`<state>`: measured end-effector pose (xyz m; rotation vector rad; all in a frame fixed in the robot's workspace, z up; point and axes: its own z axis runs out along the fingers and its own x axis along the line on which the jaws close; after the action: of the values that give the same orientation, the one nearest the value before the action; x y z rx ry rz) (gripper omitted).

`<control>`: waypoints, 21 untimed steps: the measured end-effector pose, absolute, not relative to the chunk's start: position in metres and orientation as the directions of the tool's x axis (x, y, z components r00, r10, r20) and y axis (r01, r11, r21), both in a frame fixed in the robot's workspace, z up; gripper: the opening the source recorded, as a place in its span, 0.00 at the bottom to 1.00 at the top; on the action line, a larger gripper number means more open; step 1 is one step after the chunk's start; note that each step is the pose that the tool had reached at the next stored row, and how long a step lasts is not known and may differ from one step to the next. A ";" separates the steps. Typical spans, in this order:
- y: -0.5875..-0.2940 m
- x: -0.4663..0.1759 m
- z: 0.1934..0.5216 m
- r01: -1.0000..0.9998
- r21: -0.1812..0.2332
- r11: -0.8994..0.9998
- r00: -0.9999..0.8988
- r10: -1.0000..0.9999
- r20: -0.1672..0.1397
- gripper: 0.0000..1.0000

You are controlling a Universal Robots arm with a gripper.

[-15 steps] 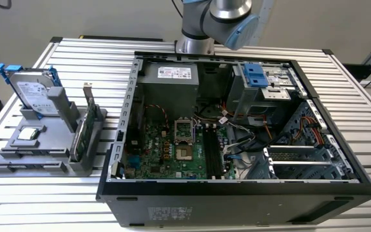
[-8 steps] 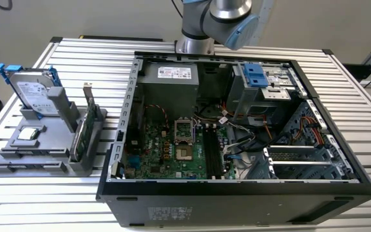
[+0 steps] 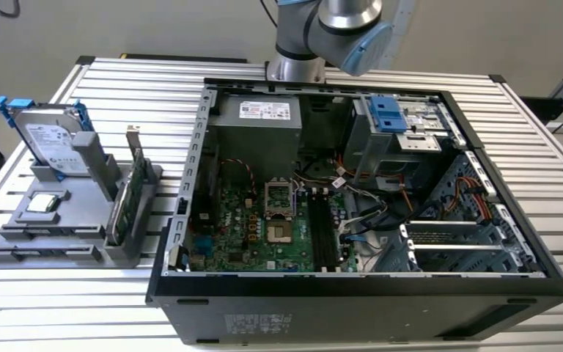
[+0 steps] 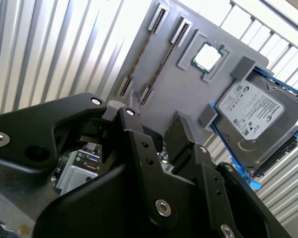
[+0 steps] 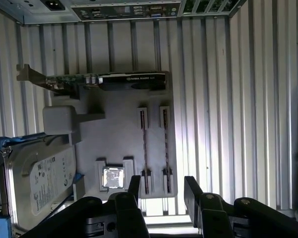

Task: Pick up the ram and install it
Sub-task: 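Pick up the ram and move it above insertion slot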

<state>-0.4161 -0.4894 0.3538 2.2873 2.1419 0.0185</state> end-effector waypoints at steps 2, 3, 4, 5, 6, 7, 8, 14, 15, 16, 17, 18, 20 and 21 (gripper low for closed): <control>-0.489 -0.416 0.353 0.998 0.014 -0.066 0.066 0.998 0.003 1.00; -0.489 -0.416 0.353 0.998 0.014 -0.066 0.066 0.998 0.003 1.00; -0.489 -0.416 0.352 0.998 0.014 -0.066 0.066 0.998 0.003 1.00; -0.489 -0.416 0.352 0.998 0.014 -0.066 0.066 0.998 0.003 1.00; -0.489 -0.416 0.352 0.998 0.014 -0.066 0.066 0.998 0.003 1.00; -0.489 -0.416 0.352 0.998 0.014 -0.066 0.066 0.998 0.003 1.00; -0.489 -0.416 0.351 0.998 0.014 -0.066 0.066 0.998 0.003 1.00; -0.489 -0.416 0.349 0.998 0.014 -0.066 0.066 0.998 0.003 1.00; -0.489 -0.416 0.349 0.998 0.014 -0.066 0.066 0.998 0.003 1.00; -0.489 -0.416 0.349 0.998 0.014 -0.066 0.066 0.998 0.003 1.00; -0.489 -0.416 0.348 0.998 0.014 -0.066 0.066 0.998 0.003 1.00; -0.489 -0.416 0.348 0.998 0.014 -0.066 0.066 0.998 0.003 1.00; -0.489 -0.416 0.347 0.998 0.014 -0.066 0.066 0.998 0.003 1.00; -0.489 -0.416 0.347 0.998 0.014 -0.066 0.066 0.998 0.003 1.00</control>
<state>-0.4161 -0.4894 0.3470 2.2871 2.1416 0.0181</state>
